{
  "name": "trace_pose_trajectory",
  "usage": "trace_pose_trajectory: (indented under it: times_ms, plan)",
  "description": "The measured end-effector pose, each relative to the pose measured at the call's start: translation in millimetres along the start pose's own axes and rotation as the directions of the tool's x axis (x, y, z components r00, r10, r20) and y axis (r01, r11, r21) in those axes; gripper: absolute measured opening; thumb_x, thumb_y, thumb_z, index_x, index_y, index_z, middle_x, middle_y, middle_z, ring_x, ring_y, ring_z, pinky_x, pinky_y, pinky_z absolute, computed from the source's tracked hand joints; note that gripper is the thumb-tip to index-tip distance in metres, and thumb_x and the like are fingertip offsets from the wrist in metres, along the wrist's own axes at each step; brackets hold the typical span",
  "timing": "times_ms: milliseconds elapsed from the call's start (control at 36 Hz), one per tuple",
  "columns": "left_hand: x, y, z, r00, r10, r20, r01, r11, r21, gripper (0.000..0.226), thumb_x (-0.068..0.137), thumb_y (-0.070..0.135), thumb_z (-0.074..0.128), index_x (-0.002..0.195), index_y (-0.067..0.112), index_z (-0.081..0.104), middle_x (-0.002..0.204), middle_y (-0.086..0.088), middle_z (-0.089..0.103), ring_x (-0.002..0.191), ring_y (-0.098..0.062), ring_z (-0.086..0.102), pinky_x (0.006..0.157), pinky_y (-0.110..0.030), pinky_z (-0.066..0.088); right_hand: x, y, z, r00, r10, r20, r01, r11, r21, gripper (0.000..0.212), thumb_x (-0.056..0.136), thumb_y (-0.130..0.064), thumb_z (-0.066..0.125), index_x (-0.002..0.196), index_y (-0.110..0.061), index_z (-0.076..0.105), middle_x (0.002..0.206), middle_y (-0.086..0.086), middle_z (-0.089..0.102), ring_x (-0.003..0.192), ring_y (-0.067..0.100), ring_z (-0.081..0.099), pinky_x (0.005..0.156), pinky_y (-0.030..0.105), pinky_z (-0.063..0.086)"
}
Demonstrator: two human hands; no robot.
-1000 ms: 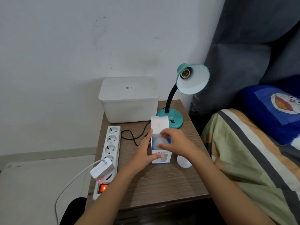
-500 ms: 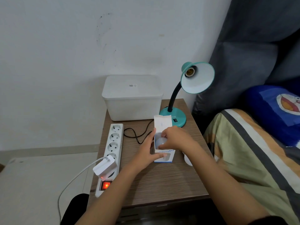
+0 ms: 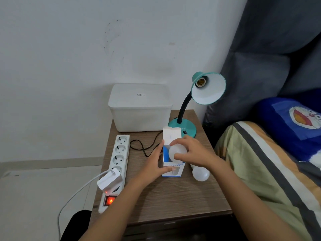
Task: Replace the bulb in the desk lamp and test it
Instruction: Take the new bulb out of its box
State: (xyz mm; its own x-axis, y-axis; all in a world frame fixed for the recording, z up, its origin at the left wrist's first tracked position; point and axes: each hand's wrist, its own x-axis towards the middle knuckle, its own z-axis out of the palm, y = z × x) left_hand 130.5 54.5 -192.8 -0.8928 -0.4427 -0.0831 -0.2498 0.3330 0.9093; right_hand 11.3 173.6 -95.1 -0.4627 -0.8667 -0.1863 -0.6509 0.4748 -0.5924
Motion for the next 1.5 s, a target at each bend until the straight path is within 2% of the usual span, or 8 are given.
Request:
trace_pose_trajectory:
  times_ms: [222, 556, 667, 889, 1083, 1222, 1333, 1500]
  plan:
    - [-0.2, 3.2, 1.1, 1.0, 0.003, -0.011, -0.002, 1.0, 0.02, 0.104, 0.074, 0.032, 0.077, 0.147, 0.036, 0.004, 0.158, 0.005, 0.016, 0.143, -0.016, 0.023, 0.113, -0.047, 0.033, -10.2, -2.4, 9.5, 0.999, 0.005, -0.031, -0.006, 0.999, -0.036, 0.05, 0.073, -0.039, 0.071, 0.114, -0.032, 0.043, 0.116, -0.007, 0.044, 0.104, 0.011, 0.043, 0.075, 0.024, 0.043]
    - [-0.1, 0.4, 0.0, 1.0, -0.003, -0.003, 0.003, 1.0, 0.003, 0.105, 0.074, 0.028, 0.078, 0.147, 0.039, 0.004, 0.157, 0.006, 0.018, 0.13, 0.0, 0.028, 0.108, -0.036, 0.041, -25.8, 10.7, 16.6, 0.964, 0.212, -0.163, -0.173, 0.959, 0.224, 0.044, 0.07, -0.022, 0.074, 0.095, -0.019, 0.038, 0.09, -0.003, 0.047, 0.075, 0.007, 0.051, 0.055, 0.02, 0.041]
    - [-0.9, 0.7, -0.4, 1.0, 0.017, 0.009, -0.017, 1.0, -0.011, 0.102, 0.075, 0.023, 0.077, 0.148, 0.034, 0.006, 0.155, 0.007, 0.02, 0.128, 0.003, 0.03, 0.101, -0.021, 0.041, -23.0, 15.2, 25.7, 0.924, 0.305, -0.231, -0.232, 0.927, 0.293, 0.038, 0.07, -0.025, 0.073, 0.099, -0.017, 0.05, 0.098, 0.0, 0.052, 0.077, 0.009, 0.05, 0.056, 0.023, 0.04]
    - [-0.9, -0.1, -0.7, 1.0, 0.02, 0.013, -0.019, 0.999, -0.04, 0.103, 0.074, 0.023, 0.078, 0.148, 0.034, 0.007, 0.152, 0.012, 0.023, 0.129, 0.002, 0.03, 0.106, -0.029, 0.042, -23.0, 31.2, 32.2, 0.912, 0.298, -0.283, -0.226, 0.939, 0.261, 0.035, 0.072, -0.03, 0.073, 0.101, -0.012, 0.065, 0.098, 0.005, 0.062, 0.087, 0.017, 0.056, 0.056, 0.022, 0.039]
    - [-0.9, -4.4, -1.1, 0.999, 0.042, 0.019, -0.041, 0.998, -0.055, 0.102, 0.075, 0.024, 0.078, 0.148, 0.038, 0.007, 0.141, 0.028, 0.021, 0.133, 0.001, 0.031, 0.109, -0.031, 0.039, -1.6, 37.4, 18.5, 0.808, 0.446, -0.386, -0.166, 0.8, 0.577, 0.017, 0.077, -0.021, 0.07, 0.083, -0.009, 0.061, 0.074, 0.002, 0.056, 0.068, 0.015, 0.05, 0.053, 0.026, 0.039]
    - [-1.7, -4.4, 0.6, 0.998, 0.057, 0.012, -0.056, 0.997, -0.045, 0.097, 0.078, 0.021, 0.075, 0.14, 0.048, 0.006, 0.126, 0.048, 0.019, 0.12, 0.023, 0.034, 0.101, -0.017, 0.042, 25.4, 36.3, 11.9, 0.799, 0.507, -0.324, -0.194, 0.727, 0.659, 0.034, 0.079, -0.028, 0.07, 0.104, -0.006, 0.061, 0.097, 0.006, 0.058, 0.078, 0.015, 0.053, 0.053, 0.023, 0.039]
    - [-2.8, -4.6, 2.5, 0.997, 0.075, -0.012, -0.075, 0.997, -0.027, 0.092, 0.078, 0.024, 0.074, 0.132, 0.058, 0.008, 0.126, 0.053, 0.016, 0.129, 0.013, 0.032, 0.105, -0.022, 0.04, 41.2, 38.2, 9.1, 0.78, 0.576, -0.245, -0.228, 0.626, 0.746, 0.038, 0.079, -0.035, 0.068, 0.107, -0.01, 0.061, 0.111, 0.007, 0.06, 0.095, 0.021, 0.056, 0.071, 0.031, 0.05]
    - [-1.6, -5.0, 4.1, 0.998, 0.054, -0.019, -0.055, 0.997, -0.05, 0.087, 0.08, 0.024, 0.073, 0.136, 0.051, 0.013, 0.123, 0.049, 0.027, 0.12, 0.023, 0.035, 0.097, -0.01, 0.041, 40.2, 33.5, 3.8, 0.855, 0.504, -0.122, -0.217, 0.562, 0.798, 0.018, 0.083, -0.035, 0.065, 0.09, -0.019, 0.061, 0.087, -0.005, 0.06, 0.084, 0.015, 0.054, 0.068, 0.031, 0.046]
